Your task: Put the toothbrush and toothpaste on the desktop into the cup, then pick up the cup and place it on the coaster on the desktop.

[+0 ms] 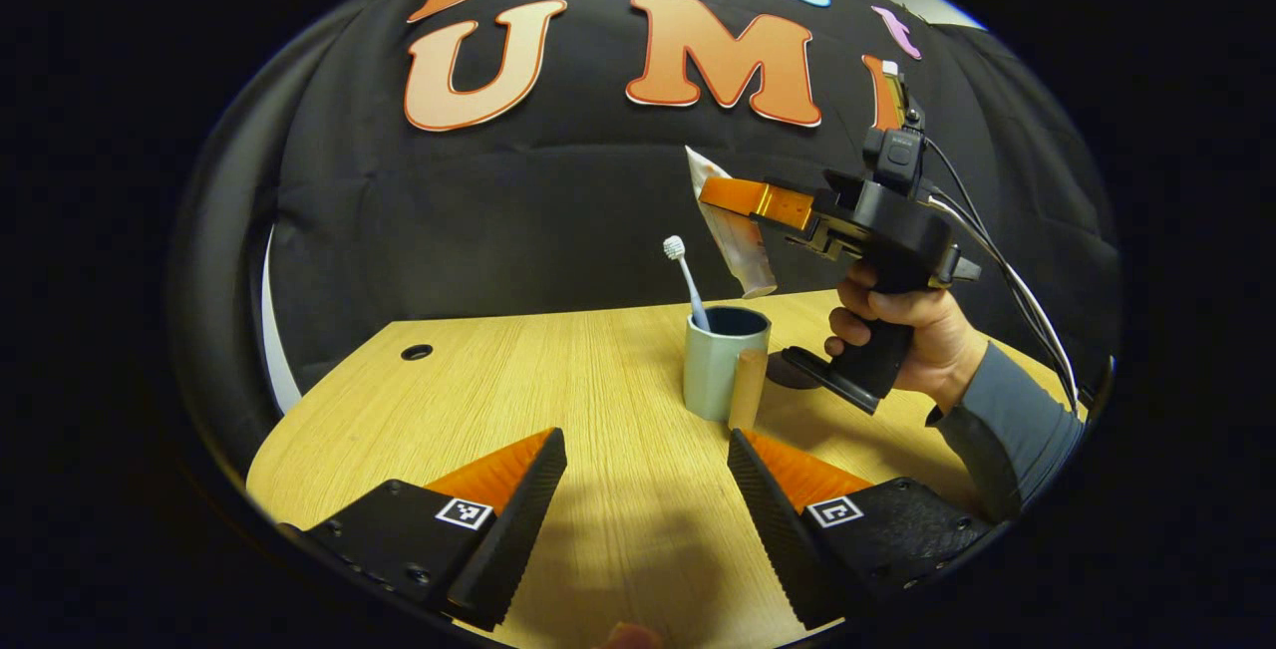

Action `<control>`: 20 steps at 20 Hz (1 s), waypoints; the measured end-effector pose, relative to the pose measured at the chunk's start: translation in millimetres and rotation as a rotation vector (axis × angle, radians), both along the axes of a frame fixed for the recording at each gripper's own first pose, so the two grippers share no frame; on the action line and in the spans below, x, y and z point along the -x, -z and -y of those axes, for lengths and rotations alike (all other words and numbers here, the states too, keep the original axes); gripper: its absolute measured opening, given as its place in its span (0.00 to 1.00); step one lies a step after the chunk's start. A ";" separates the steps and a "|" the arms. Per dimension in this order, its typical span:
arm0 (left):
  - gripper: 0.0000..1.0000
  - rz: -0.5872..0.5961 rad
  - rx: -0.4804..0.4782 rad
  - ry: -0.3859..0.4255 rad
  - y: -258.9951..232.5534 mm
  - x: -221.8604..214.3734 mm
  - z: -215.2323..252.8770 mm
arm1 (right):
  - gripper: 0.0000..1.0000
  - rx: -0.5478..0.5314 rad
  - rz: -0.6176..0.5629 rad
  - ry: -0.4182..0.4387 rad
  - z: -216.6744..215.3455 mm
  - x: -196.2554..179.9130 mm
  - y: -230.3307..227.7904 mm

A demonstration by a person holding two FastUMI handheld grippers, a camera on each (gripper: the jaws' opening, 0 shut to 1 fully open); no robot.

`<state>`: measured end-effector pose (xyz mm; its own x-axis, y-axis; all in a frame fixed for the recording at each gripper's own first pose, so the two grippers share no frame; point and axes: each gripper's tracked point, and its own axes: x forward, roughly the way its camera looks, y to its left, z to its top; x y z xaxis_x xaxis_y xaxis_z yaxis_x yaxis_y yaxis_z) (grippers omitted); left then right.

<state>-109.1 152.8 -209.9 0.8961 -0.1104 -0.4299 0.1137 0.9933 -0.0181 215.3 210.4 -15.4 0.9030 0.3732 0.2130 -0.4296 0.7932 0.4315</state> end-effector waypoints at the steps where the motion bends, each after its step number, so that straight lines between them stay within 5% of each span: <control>1: 0.98 -0.006 0.004 -0.004 2.9 0.7 -0.9 | 0.07 0.003 -0.005 0.008 -1.0 -4.0 4.7; 20: 0.97 -0.042 0.065 -0.044 4.0 2.9 2.6 | 0.19 0.209 -0.129 -0.035 -0.5 16.9 47.1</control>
<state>-112.1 150.2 -213.9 0.8819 -0.1001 -0.4606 0.0674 0.9939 -0.0868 198.4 211.0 -62.5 0.9033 0.4289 0.0118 -0.4107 0.8566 0.3124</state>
